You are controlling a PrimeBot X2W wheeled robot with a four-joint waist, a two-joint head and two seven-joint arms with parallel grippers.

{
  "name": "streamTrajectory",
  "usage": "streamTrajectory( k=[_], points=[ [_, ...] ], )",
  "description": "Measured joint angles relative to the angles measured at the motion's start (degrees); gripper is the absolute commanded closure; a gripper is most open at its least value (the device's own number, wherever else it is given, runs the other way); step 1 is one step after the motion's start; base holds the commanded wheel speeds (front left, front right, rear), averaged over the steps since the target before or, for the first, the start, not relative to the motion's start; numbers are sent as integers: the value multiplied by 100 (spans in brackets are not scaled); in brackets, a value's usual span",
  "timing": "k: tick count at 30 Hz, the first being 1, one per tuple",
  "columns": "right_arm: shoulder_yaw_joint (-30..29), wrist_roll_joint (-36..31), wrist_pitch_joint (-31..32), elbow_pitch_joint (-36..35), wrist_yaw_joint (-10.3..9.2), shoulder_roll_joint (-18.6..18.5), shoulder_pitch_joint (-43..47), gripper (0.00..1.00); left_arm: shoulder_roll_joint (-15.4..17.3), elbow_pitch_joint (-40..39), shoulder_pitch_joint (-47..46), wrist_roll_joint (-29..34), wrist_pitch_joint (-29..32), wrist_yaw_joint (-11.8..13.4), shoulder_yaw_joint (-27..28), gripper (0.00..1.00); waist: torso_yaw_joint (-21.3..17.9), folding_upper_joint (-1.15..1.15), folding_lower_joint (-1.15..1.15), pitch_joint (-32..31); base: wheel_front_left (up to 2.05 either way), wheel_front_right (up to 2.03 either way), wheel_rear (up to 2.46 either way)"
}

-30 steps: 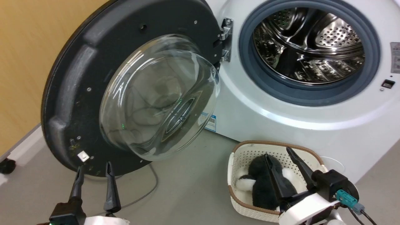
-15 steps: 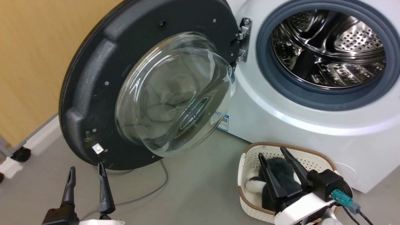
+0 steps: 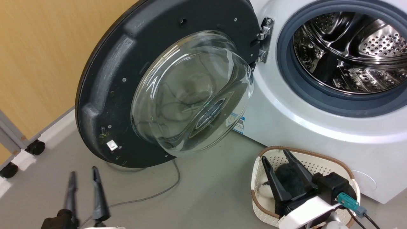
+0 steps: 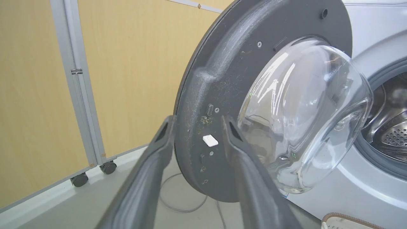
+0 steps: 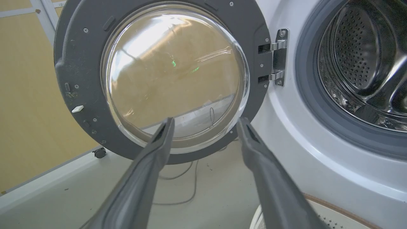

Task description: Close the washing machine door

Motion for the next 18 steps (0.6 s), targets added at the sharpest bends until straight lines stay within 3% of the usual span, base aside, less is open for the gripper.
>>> streamTrajectory(
  k=[5,9,14,18],
  points=[
    [-36,-1,0,-8,0,-13,1,0,0,-57,4,-30,0,-49,-29,100,2,0,0,6,0,0,0],
    [-97,-11,-10,-59,0,-30,14,0,-8,-305,-8,-643,-2,-52,163,100,-1,0,0,53,0,0,0],
    [-240,-78,-23,-192,0,-92,43,0,5,-272,-437,-1410,-5,-536,898,100,-15,0,0,186,0,0,0],
    [-446,-126,-19,-376,0,-130,179,0,346,267,-1220,-2287,194,-886,1430,100,-27,0,0,332,0,0,0]
  ],
)
